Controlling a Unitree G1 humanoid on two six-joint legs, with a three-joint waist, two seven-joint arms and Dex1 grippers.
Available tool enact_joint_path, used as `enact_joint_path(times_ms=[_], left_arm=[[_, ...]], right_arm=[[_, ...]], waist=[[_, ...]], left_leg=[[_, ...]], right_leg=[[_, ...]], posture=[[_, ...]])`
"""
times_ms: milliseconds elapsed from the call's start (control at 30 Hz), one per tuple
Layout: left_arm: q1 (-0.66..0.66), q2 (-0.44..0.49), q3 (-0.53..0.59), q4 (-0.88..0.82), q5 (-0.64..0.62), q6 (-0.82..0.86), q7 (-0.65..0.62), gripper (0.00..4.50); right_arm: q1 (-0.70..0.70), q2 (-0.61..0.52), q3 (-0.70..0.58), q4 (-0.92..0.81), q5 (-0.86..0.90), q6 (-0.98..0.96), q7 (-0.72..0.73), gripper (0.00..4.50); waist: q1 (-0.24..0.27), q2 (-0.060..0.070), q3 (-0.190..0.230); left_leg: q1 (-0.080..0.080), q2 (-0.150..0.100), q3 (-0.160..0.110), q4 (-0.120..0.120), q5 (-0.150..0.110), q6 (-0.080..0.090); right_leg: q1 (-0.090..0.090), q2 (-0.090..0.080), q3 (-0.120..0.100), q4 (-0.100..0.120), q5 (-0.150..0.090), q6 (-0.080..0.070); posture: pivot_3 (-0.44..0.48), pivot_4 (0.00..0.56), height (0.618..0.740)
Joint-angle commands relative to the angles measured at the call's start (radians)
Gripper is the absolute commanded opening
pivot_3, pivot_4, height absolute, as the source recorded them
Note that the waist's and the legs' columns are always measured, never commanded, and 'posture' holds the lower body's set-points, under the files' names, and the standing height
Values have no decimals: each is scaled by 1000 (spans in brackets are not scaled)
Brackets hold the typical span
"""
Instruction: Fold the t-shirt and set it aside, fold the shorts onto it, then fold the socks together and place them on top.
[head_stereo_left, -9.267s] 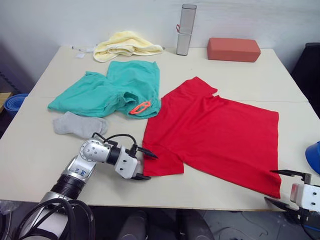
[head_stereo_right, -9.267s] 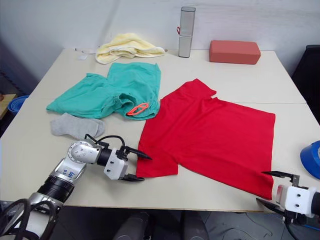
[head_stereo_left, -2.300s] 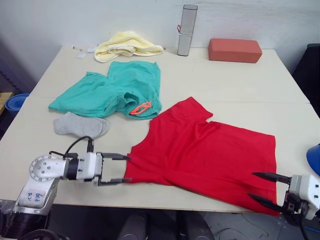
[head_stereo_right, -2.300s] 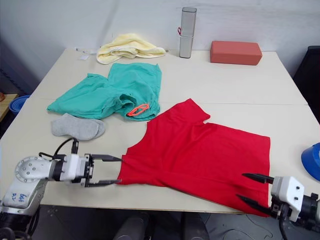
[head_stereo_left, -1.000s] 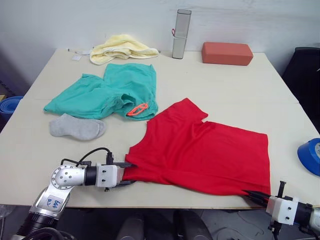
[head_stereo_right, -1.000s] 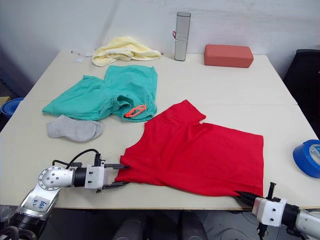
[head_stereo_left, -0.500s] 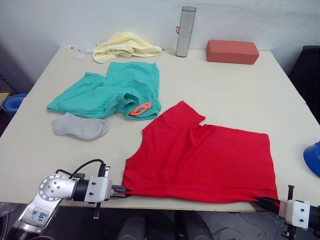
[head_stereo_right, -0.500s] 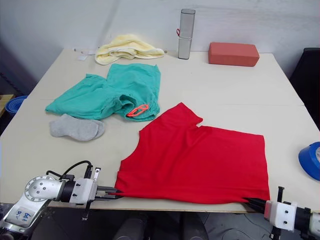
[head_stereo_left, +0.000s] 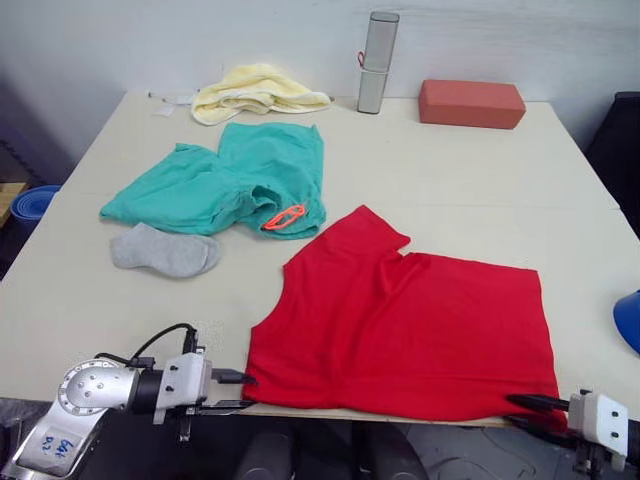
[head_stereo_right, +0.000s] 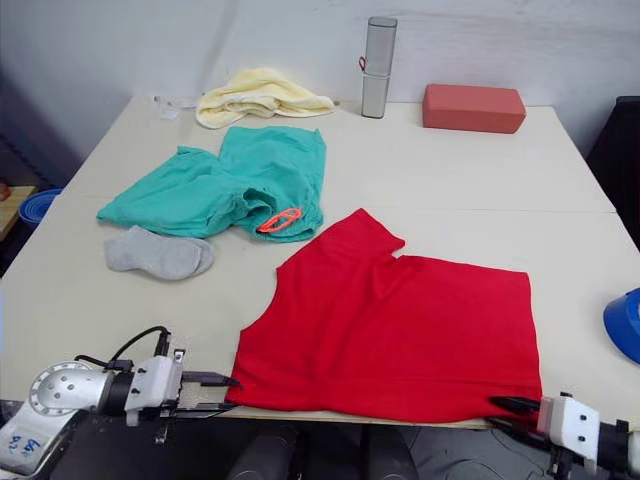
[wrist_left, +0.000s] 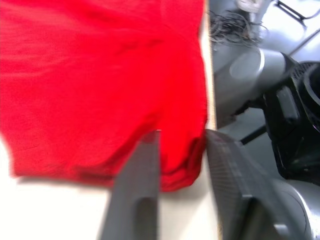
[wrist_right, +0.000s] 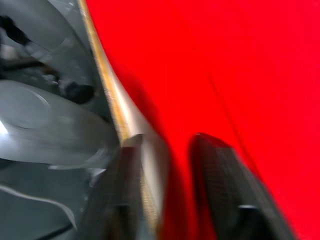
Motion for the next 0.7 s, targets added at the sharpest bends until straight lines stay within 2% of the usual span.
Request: enact_joint_path(times_ms=[33, 167, 200, 333, 467, 567, 700], left_arm=[[6, 20, 100, -17, -102, 86, -5, 2918], [-42, 74, 166, 10, -196, 270, -13, 4178], [-63, 76, 175, 17, -213, 302, -5, 4477], [-176, 74, 178, 62, -254, 413, 10, 4477], [-388, 9, 106, 128, -265, 509, 54, 4477], [-614, -63, -4, 271, -164, 561, 115, 4477], [-820, -147, -113, 437, -58, 619, 168, 4477]], right_arm=[[59, -25, -113, -92, 93, 117, 42, 3136], [88, -30, -238, -171, 187, 276, 75, 4499], [84, -30, -262, -182, 205, 315, 76, 4500], [10, -21, -319, -198, 223, 369, 98, 4500], [-153, -44, -290, -169, 229, 526, 17, 4500], [-367, -58, -200, -81, 206, 704, -105, 4500], [-583, -53, -87, 26, 122, 798, -168, 4500]], waist=[[0, 1, 0], [-2, 1, 1], [-1, 1, 1], [-1, 1, 1], [0, 1, 1], [0, 0, 2], [-1, 0, 1]], left_leg=[[0, 0, 0, 0, 0, 0], [0, 0, 0, 0, 0, 0], [0, 0, 0, 0, 0, 0], [0, 0, 0, 1, 0, 0], [-1, 0, 0, 1, 0, 0], [-2, 0, 0, 1, 0, -1], [-7, -2, -1, 3, 3, -2]], right_leg=[[0, 0, 0, 0, 0, 0], [0, 0, 0, 0, 0, 0], [0, 0, 0, 1, 0, 0], [0, 0, 0, 1, 0, 0], [-2, 0, 0, 1, 1, 2], [-2, 0, -1, 1, 10, 17], [-8, 0, -1, 3, 12, 20]], posture=[[0, 150, 740], [0, 150, 740], [0, 150, 740], [0, 150, 740], [0, 150, 740], [0, 150, 740], [0, 150, 740]])
